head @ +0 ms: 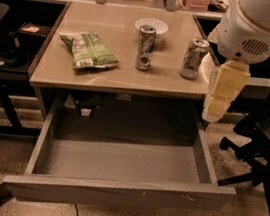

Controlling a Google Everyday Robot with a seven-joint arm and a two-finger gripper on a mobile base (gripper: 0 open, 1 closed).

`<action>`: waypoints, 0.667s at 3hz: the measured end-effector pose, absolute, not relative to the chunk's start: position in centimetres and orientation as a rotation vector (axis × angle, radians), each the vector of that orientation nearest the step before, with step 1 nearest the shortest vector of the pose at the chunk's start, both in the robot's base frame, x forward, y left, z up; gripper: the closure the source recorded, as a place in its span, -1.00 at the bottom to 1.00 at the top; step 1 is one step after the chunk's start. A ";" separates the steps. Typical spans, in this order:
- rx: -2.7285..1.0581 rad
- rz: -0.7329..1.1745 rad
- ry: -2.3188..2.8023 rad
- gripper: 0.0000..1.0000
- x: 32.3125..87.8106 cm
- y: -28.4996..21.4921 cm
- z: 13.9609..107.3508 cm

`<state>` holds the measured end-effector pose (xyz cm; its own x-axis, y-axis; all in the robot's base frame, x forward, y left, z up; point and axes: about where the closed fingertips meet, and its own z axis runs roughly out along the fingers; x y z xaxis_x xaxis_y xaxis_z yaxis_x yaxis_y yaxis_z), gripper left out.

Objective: Place green jalapeno chip bag into top drawer

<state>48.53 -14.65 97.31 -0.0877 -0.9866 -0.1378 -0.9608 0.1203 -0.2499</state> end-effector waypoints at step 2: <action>-1.988 -0.149 2.029 -1.00 51.3 -9.5 97.6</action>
Offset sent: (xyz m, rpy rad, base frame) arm 0.0195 0.0364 0.0004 -0.0169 0.0010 0.0592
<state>51.26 -9.54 97.61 -0.0004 -0.9905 -0.1373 -0.9599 0.0388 -0.2776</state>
